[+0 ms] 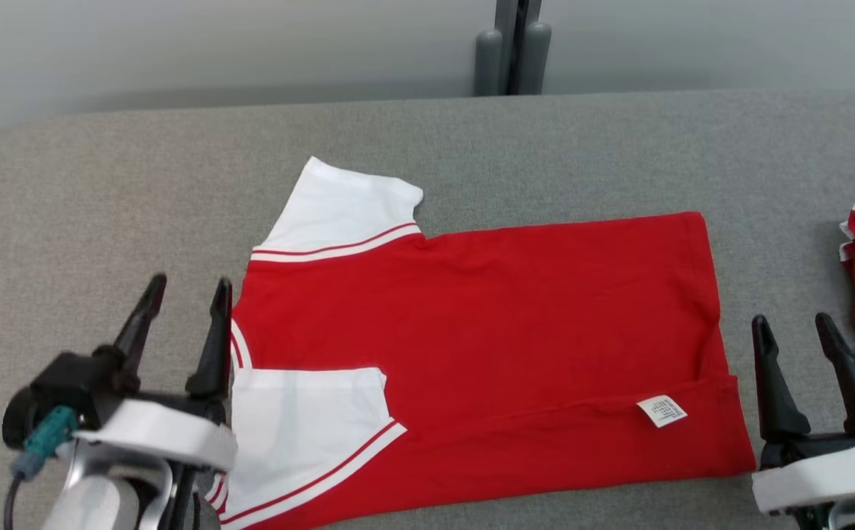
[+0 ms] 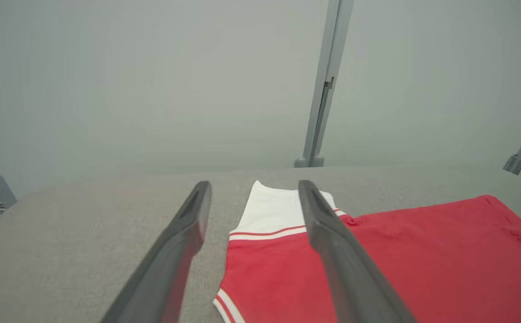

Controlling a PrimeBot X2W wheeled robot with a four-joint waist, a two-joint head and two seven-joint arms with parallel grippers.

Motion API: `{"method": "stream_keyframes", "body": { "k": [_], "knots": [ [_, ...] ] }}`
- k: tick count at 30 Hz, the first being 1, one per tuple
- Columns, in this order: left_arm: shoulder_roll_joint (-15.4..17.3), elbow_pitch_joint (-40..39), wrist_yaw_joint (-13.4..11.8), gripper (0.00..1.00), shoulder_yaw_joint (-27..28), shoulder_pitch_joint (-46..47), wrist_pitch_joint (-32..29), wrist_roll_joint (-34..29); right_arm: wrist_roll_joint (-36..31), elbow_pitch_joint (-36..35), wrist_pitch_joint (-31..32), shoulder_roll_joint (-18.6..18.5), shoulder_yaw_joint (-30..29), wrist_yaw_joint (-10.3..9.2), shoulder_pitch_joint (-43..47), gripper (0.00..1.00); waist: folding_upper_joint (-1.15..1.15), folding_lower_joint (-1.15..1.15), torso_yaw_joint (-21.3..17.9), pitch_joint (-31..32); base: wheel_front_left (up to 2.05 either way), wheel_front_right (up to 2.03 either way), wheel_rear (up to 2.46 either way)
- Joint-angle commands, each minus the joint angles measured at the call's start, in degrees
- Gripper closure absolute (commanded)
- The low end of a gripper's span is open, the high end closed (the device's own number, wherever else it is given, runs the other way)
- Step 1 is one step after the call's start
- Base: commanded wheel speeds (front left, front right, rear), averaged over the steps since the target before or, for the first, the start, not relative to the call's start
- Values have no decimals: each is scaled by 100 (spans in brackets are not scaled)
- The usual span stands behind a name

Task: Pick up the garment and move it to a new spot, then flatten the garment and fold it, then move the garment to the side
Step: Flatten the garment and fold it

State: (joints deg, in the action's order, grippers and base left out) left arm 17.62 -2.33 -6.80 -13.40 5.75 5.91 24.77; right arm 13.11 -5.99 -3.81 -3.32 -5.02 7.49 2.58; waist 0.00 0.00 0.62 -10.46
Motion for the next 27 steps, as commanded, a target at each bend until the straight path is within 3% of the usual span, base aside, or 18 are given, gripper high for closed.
{"method": "stream_keyframes", "body": {
  "k": [1, 8, 17, 23, 27],
  "knots": [
    [21, -5, 55, 0, 12, 258, -2, 14, 12, -47, -26, -10, 26, 1, -153, 0, 0, 0, -52, -281, 0, 0, 0],
    [-115, 657, 504, 0, -111, 2162, -225, 146, 54, -116, -159, -121, 181, 1, -908, 0, 0, 0, -237, -1264, 0, 0, 0],
    [-203, 2866, 1173, 0, -384, 4224, -919, 410, 127, 130, -451, -75, 333, 1, -1430, 0, 0, 0, -632, -2049, 0, 0, 0],
    [-103, 4159, 1335, 0, -455, 4920, -1278, 623, 164, 285, -600, -39, 407, 1, -1520, 0, 0, 0, -839, -2249, 0, 0, 0],
    [-82, 4619, 1362, 0, -459, 5133, -1283, 680, 178, 331, -649, -33, 373, 1, -1510, 0, 0, 0, -860, -2267, 0, 0, 0]
  ]
}}
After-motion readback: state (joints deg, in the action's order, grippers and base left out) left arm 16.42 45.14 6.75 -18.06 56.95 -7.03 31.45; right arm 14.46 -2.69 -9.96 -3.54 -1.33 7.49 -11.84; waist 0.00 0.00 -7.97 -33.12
